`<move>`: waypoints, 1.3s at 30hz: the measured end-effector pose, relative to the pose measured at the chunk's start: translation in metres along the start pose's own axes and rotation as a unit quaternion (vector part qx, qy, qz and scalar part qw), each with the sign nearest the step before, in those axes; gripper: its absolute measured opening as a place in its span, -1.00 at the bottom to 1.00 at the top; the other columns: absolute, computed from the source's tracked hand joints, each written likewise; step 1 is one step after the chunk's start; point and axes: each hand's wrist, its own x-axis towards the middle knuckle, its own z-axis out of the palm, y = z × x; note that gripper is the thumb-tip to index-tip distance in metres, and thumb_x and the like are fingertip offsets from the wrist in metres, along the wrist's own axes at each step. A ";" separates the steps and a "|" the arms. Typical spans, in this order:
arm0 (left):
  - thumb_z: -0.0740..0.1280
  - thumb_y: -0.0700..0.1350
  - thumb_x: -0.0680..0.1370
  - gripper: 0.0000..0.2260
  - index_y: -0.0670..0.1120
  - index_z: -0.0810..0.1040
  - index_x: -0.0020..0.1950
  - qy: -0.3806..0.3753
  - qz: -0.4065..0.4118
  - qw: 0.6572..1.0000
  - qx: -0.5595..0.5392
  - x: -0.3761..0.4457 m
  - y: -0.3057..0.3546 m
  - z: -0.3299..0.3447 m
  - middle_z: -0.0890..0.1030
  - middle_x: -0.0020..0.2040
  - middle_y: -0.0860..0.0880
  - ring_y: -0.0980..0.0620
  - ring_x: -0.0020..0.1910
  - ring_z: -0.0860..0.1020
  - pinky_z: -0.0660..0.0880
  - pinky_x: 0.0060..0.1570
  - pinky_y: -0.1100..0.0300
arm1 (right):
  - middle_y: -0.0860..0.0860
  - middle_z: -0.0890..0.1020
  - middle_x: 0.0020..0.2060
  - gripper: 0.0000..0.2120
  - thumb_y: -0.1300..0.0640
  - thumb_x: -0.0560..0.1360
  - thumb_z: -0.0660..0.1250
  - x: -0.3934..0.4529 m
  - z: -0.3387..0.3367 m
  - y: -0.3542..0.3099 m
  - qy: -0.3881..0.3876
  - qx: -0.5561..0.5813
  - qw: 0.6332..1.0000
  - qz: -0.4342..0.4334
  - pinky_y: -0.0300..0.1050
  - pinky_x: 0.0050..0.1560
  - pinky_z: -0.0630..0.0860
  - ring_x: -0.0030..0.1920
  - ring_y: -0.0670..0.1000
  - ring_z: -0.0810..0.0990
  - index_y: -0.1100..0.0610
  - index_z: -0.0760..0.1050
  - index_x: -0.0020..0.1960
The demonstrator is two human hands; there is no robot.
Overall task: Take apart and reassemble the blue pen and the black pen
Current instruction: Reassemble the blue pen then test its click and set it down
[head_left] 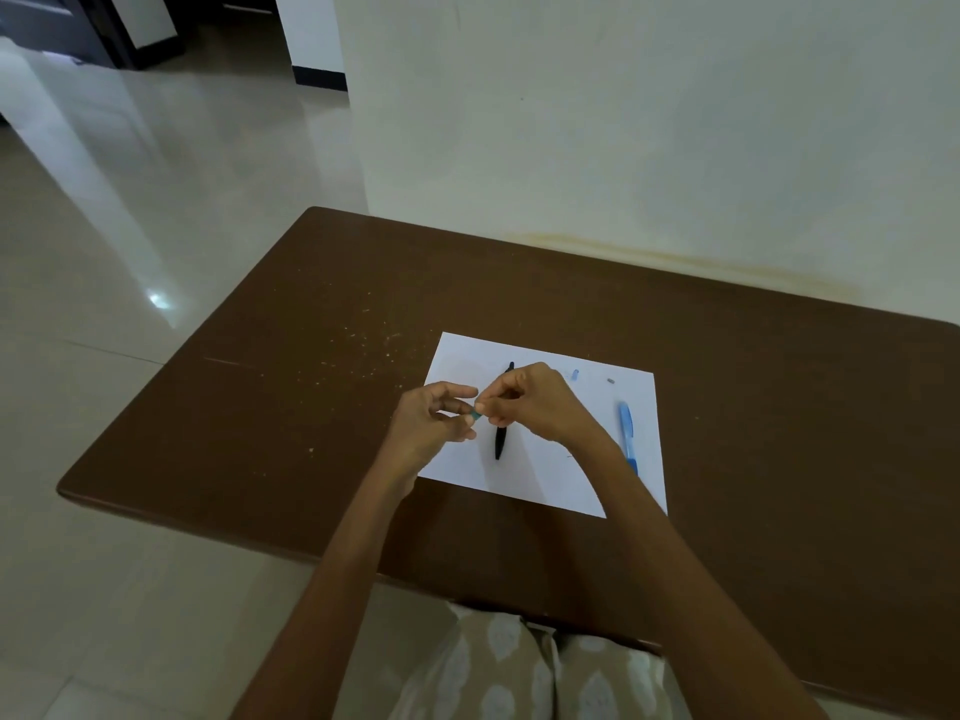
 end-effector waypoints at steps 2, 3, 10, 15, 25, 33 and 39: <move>0.37 -0.30 0.47 -0.77 -0.09 0.57 0.09 0.009 -0.007 1.000 -0.024 0.000 0.000 -0.001 0.62 -0.14 0.02 0.10 -0.26 0.64 0.52 -0.34 0.45 | 0.14 0.67 -0.18 -0.85 0.21 0.46 0.38 0.001 0.003 0.000 0.015 0.014 1.000 -0.003 -0.35 -0.17 0.54 -0.32 -0.10 0.58 0.24 0.64 -0.02; 0.37 -0.30 0.47 -0.78 -0.10 0.57 0.08 0.020 -0.011 0.999 -0.042 0.000 0.000 -0.001 0.62 -0.11 -0.01 0.08 -0.24 0.64 0.52 -0.35 0.46 | 0.13 0.66 -0.20 -0.84 0.20 0.46 0.39 0.001 0.006 0.000 0.032 0.029 0.999 0.002 -0.38 -0.20 0.53 -0.33 -0.10 0.57 0.24 0.64 -0.01; 0.37 -0.32 0.46 -0.76 -0.12 0.57 0.09 0.082 -0.055 0.989 -0.112 0.008 -0.001 0.006 0.61 -0.02 -0.09 -0.03 -0.13 0.63 0.58 -0.29 0.33 | 0.13 0.68 -0.04 -0.77 0.16 0.50 0.34 0.000 0.031 0.001 0.099 0.095 0.990 0.030 -0.45 -0.15 0.48 -0.13 -0.02 0.63 0.22 0.60 0.12; 0.37 -0.22 0.49 -0.77 -0.10 0.58 0.14 0.148 -0.058 0.987 -0.017 0.019 -0.011 0.000 0.60 0.16 -0.10 -0.05 0.09 0.58 0.54 0.12 0.02 | 0.19 0.66 0.03 -0.78 0.22 0.50 0.35 0.022 0.035 -0.006 0.073 0.143 0.983 0.084 -0.15 0.08 0.57 -0.01 0.10 0.66 0.26 0.60 0.11; 0.19 -0.28 0.57 -0.70 -0.17 0.48 0.30 0.108 -0.036 0.982 0.149 0.022 -0.021 -0.003 0.51 0.29 -0.15 -0.10 0.26 0.47 0.41 0.26 0.05 | 0.29 0.65 -0.04 -0.81 0.26 0.50 0.33 0.057 0.047 -0.006 0.031 0.025 0.990 0.136 -0.11 0.02 0.59 -0.31 0.04 0.57 0.35 0.60 0.05; 0.20 -0.31 0.56 -0.69 -0.14 0.48 0.29 0.150 0.029 0.970 0.187 0.000 -0.030 -0.005 0.50 0.30 -0.12 -0.05 0.27 0.46 0.41 0.18 0.17 | 0.15 0.65 0.04 -0.78 0.23 0.51 0.32 0.032 0.032 -0.004 0.075 0.039 0.991 0.105 -0.32 -0.11 0.53 -0.18 0.00 0.65 0.24 0.58 0.13; 0.31 -0.23 0.53 -0.75 -0.14 0.55 0.21 0.098 0.142 0.966 0.193 -0.018 -0.017 0.016 0.55 0.20 -0.13 0.06 0.03 0.51 0.44 -0.01 0.28 | 0.11 0.68 -0.01 -0.80 0.25 0.52 0.30 -0.042 -0.012 0.025 0.172 -0.001 0.981 0.090 -0.27 -0.02 0.53 -0.11 0.01 0.65 0.21 0.60 0.10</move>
